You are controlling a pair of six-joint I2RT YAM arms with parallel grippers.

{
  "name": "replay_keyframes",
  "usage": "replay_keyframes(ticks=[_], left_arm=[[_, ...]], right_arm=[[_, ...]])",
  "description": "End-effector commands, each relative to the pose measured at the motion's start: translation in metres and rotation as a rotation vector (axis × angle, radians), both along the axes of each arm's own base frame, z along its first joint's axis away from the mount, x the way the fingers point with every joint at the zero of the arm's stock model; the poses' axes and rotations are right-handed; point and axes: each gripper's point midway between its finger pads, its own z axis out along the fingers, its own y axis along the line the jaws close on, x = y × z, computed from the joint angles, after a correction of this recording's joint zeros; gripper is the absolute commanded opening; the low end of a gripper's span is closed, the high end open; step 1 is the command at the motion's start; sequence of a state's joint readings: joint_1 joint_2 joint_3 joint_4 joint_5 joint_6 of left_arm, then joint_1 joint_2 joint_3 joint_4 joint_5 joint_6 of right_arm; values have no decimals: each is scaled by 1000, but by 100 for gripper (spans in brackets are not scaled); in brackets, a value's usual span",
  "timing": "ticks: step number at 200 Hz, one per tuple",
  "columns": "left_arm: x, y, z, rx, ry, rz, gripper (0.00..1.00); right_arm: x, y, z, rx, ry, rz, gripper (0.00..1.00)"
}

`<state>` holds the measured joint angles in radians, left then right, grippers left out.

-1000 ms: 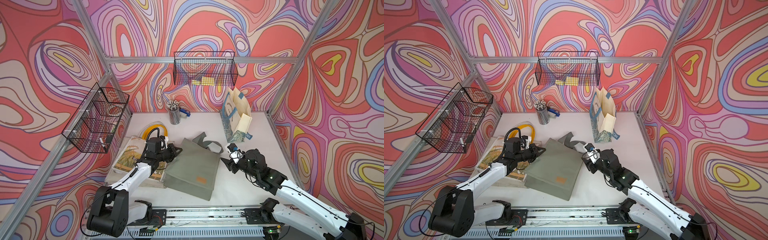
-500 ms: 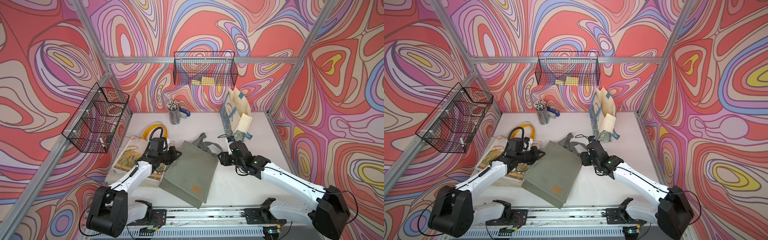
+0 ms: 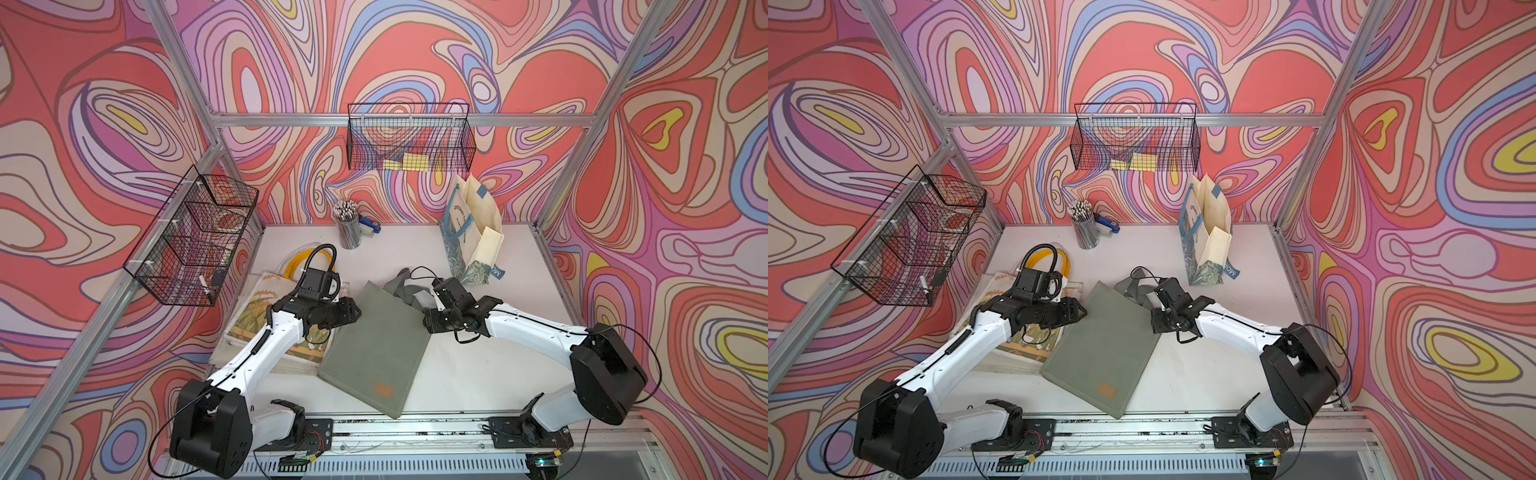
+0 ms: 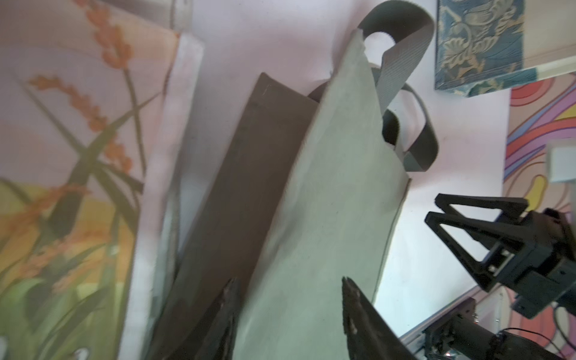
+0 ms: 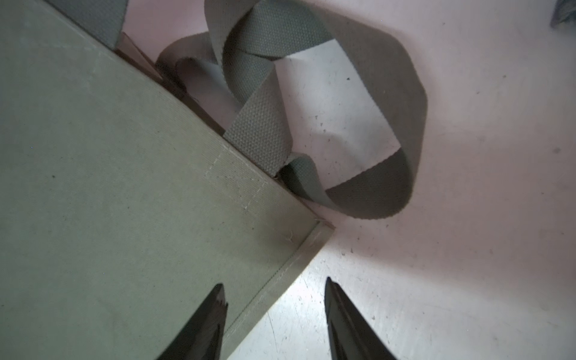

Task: Put away the canvas bag
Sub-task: Place the canvas bag at the center of the board.

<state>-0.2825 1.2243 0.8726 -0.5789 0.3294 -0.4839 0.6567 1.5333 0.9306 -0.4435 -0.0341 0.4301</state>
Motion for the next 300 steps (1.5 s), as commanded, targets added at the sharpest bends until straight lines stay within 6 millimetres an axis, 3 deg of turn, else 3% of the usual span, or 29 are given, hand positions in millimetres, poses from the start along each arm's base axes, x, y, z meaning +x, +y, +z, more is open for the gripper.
replay_keyframes(ticks=[1,25,47,79,108,117,121,132,166,188,211,231,249,300], left_arm=[[-3,22,18,153,-62,-26,59],[-4,31,21,237,-42,-65,62],[-8,28,9,251,15,-130,63],[-15,11,-12,182,112,-206,65],[-11,2,-19,148,129,-231,66],[-10,0,-21,139,137,-239,66],[-10,-1,-22,137,144,-241,66],[-9,-3,-24,129,154,-250,67],[-7,-6,-29,119,172,-256,67],[-4,-7,-32,119,172,-247,68],[2,-9,-31,107,167,-225,69],[5,-12,-33,98,165,-213,70],[7,-14,-38,86,172,-193,70],[16,-13,-55,111,202,-166,71]], right_arm=[[3,6,-3,-27,2,57,56],[7,10,-6,-67,-2,87,56],[6,9,-16,-145,2,117,57],[7,3,-31,-236,21,134,58],[9,-7,-44,-322,32,156,59],[14,-6,-40,-333,16,163,59],[15,-7,-49,-354,29,169,59],[22,-5,-50,-365,20,182,60],[55,-11,-55,-362,5,175,60],[78,-12,-46,-370,-29,181,60],[95,-12,-16,-346,-91,153,62],[88,-12,9,-222,-69,96,64],[68,-2,22,-72,-20,76,66],[25,1,-22,114,204,-38,67]])
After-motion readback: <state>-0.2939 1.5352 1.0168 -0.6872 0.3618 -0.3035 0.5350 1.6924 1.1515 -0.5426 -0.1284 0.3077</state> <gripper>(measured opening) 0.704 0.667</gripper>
